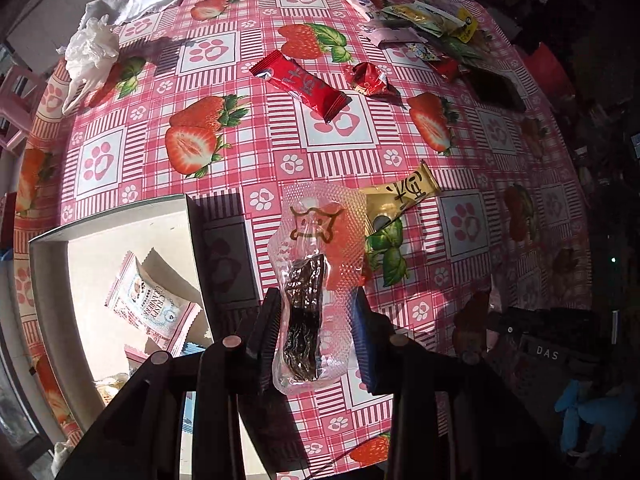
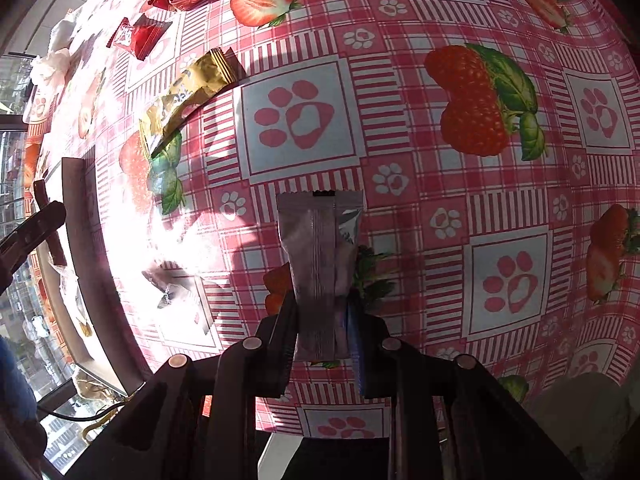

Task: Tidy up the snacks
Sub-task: 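Lower the jerky bag into the tray with left tool while right tool drops the pink bar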

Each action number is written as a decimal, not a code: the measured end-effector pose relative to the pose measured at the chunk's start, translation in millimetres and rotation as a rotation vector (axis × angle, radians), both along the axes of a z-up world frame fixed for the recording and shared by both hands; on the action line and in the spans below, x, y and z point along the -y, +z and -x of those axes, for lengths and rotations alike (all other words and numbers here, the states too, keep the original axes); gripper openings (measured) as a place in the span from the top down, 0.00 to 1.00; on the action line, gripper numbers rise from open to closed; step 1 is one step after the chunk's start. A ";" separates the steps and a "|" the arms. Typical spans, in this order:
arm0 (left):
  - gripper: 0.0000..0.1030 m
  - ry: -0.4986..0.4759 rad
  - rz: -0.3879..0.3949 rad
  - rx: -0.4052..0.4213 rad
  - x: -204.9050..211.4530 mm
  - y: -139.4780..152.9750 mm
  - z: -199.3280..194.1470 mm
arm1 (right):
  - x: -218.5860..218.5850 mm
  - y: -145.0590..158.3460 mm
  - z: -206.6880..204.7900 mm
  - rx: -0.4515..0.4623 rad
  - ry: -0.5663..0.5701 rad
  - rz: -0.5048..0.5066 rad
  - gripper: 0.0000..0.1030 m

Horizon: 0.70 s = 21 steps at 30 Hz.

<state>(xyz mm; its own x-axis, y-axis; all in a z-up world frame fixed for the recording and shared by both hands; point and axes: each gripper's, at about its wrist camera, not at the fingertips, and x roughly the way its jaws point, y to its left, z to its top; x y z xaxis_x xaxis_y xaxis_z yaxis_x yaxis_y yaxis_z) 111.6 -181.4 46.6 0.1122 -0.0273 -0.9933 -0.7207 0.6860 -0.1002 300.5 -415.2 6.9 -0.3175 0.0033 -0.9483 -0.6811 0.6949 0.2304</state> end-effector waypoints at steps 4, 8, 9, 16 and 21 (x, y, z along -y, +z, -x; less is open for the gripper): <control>0.64 0.053 -0.017 -0.004 6.1 13.8 40.0 | -9.3 12.8 0.5 0.006 0.004 -0.016 0.76; 0.64 0.103 -0.025 0.003 4.1 17.9 62.9 | -25.6 29.5 5.4 0.020 0.035 -0.034 0.76; 0.64 0.109 -0.030 0.002 3.8 17.6 66.0 | -32.3 34.3 7.9 0.024 0.049 -0.038 0.76; 0.64 0.153 -0.045 0.006 4.7 18.1 95.2 | -74.3 59.6 31.9 0.052 0.151 -0.070 0.76; 0.64 0.188 -0.060 -0.001 2.8 18.6 116.0 | -109.3 71.3 56.4 0.057 0.236 -0.096 0.76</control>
